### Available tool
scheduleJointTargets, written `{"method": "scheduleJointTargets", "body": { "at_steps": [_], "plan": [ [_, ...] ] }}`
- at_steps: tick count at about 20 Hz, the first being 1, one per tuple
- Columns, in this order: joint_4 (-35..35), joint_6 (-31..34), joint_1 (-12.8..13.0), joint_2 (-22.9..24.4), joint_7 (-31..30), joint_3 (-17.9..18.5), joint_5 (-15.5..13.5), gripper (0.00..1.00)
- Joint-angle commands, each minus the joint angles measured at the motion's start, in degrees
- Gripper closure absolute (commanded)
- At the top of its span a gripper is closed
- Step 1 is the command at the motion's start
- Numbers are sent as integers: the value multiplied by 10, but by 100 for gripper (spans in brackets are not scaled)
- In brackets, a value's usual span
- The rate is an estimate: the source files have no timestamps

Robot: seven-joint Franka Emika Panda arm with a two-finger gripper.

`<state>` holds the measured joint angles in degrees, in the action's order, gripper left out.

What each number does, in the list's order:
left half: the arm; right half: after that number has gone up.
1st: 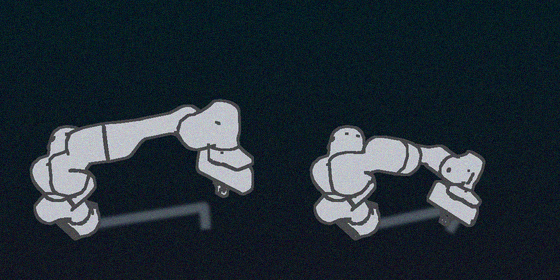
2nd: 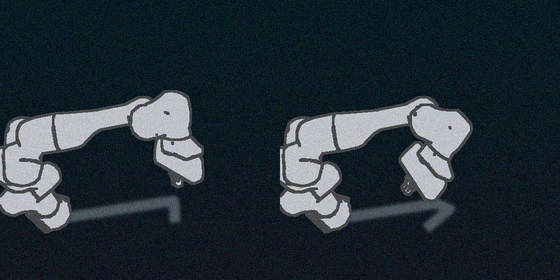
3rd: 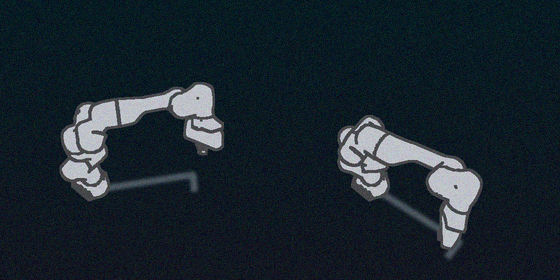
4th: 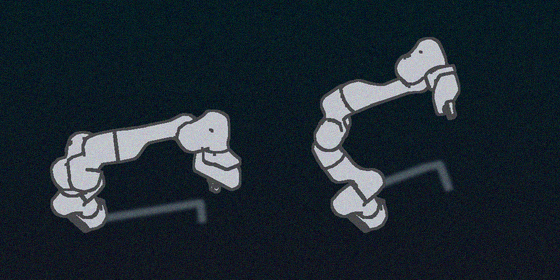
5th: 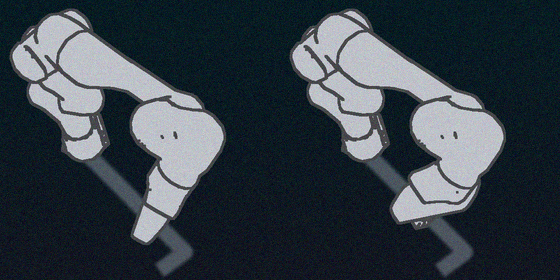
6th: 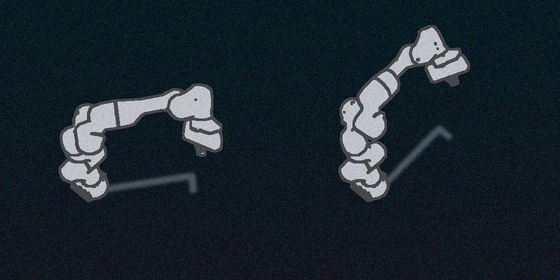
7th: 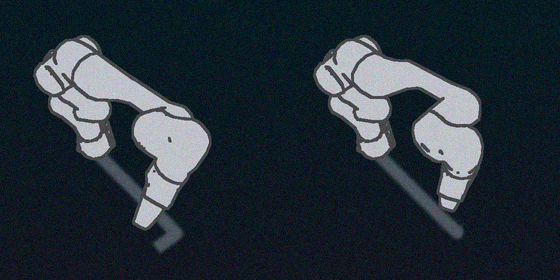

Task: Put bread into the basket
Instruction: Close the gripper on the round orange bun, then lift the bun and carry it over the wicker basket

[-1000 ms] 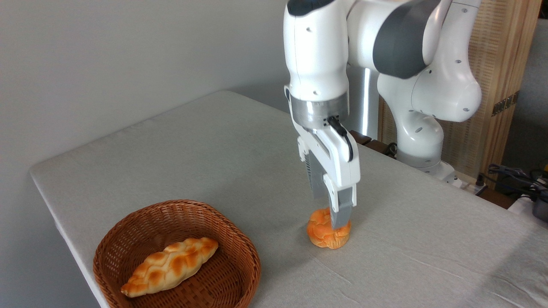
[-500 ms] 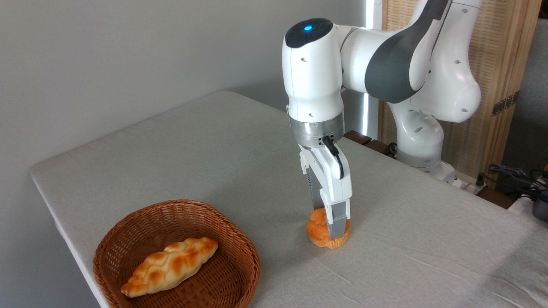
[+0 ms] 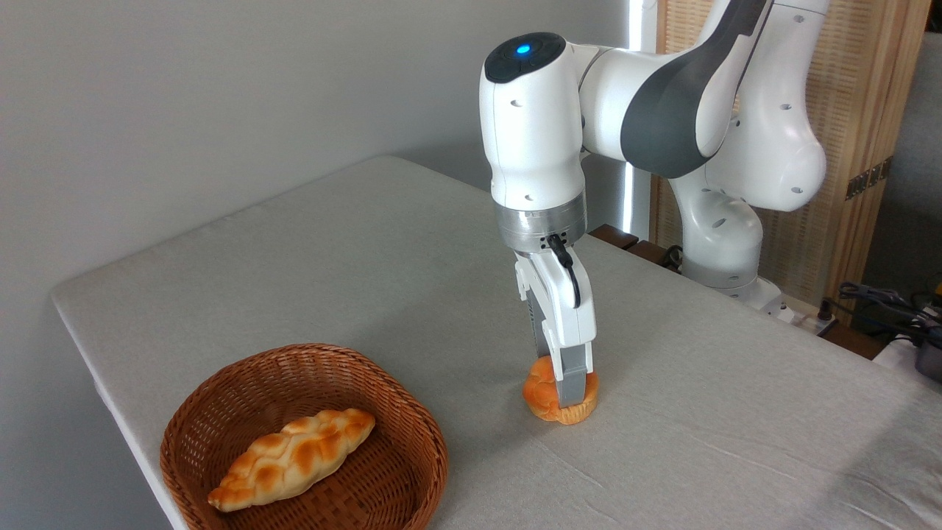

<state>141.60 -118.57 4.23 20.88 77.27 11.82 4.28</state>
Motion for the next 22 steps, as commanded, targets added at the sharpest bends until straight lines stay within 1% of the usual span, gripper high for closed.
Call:
{"method": "scheduleJointTargets", "body": {
  "at_steps": [1,7,8,9,11,12,13,15,16,17,18,19,20,22],
  "plan": [
    [1,-9,9,-2,9,8,-1,94],
    [-9,-5,13,-2,6,8,-5,94],
    [-26,8,17,-2,5,9,-17,94],
    [-48,32,18,-3,3,9,-37,94],
    [-126,96,18,-22,-19,7,-87,94],
    [-178,130,19,-45,-44,5,-107,94],
    [-257,158,19,-89,-94,2,-139,94],
    [-346,158,19,-156,-174,0,-202,93],
    [-393,158,19,-192,-206,0,-229,92],
    [-435,157,19,-225,-234,-1,-243,91],
    [-462,155,19,-252,-257,-13,-249,90],
    [-475,141,20,-275,-272,-26,-251,89],
    [-477,103,20,-292,-279,-33,-255,86],
    [-476,26,27,-327,-283,-63,-260,81]
  ]
}}
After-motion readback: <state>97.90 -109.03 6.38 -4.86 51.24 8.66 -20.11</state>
